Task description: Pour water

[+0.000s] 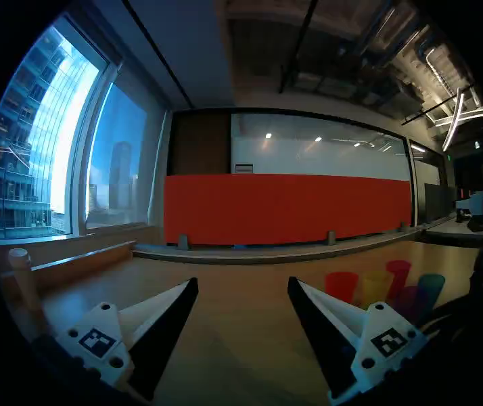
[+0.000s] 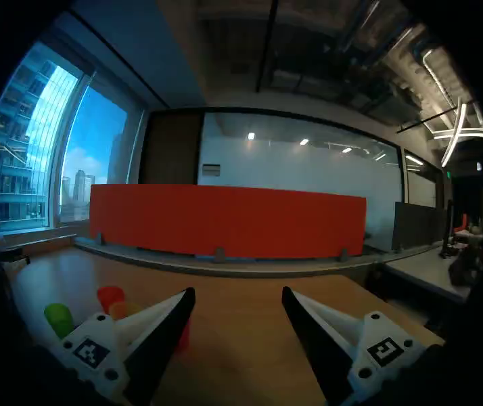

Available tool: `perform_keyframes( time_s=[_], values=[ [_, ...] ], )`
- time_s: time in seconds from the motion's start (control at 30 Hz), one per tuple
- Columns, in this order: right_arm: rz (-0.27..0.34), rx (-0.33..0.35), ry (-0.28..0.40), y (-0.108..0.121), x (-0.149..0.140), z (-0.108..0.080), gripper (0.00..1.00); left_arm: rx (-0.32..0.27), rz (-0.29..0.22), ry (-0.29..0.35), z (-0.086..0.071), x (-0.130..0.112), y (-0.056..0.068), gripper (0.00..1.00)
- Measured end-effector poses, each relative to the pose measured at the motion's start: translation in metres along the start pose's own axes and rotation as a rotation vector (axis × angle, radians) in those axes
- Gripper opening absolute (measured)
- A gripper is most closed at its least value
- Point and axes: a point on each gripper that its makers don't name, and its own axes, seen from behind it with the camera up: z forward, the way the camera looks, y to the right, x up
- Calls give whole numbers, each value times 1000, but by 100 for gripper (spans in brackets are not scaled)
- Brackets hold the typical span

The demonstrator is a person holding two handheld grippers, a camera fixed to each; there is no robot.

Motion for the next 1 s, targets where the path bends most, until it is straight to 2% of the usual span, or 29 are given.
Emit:
perform_keyframes(
  time_s=[0.8, 1.0],
  values=[
    [2, -8, -2, 4, -1, -3, 99, 8, 3, -43, 3, -17, -4, 99],
    [3, -7, -2, 4, -1, -3, 99, -2, 4, -61, 5, -22, -1, 99]
  ],
)
